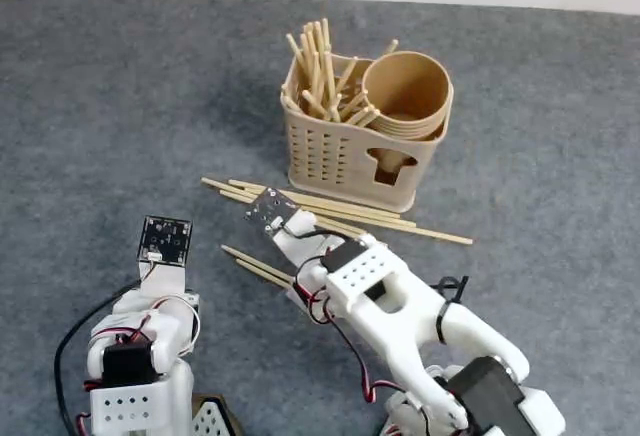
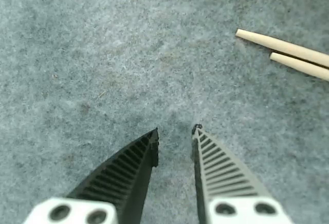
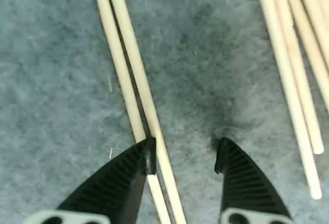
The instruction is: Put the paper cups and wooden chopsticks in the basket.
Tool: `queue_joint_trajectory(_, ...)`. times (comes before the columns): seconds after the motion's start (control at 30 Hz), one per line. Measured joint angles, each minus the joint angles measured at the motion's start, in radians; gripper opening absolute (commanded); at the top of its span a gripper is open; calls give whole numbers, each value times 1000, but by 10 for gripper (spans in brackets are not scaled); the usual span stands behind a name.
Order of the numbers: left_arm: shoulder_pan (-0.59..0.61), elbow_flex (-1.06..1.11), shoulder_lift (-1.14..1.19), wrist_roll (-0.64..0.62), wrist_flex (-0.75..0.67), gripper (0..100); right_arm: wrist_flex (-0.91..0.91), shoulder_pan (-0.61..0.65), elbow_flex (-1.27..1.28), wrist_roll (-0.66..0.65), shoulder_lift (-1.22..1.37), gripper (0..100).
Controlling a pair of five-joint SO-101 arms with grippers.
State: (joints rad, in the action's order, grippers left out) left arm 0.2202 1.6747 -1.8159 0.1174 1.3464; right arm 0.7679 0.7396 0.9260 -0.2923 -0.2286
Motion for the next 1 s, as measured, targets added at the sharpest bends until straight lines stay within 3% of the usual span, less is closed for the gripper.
queue_joint_trajectory(0.17,0,0,0,0,0,120,-2,0,-2,-9,-11,201)
queue_joint_trajectory(0.43,0,0,0,0,0,120,64,5,55,-9,-236,201)
queue_joint_trajectory(0.53,0,0,0,0,0,120,40,57,127,-9,-264,201)
queue_joint_trajectory(0.7,0,0,0,0,0,120,-29,107,180,-12,-272,201)
queue_joint_trajectory(1.0,0,0,0,0,0,120,-69,69,172,-18,-121,197)
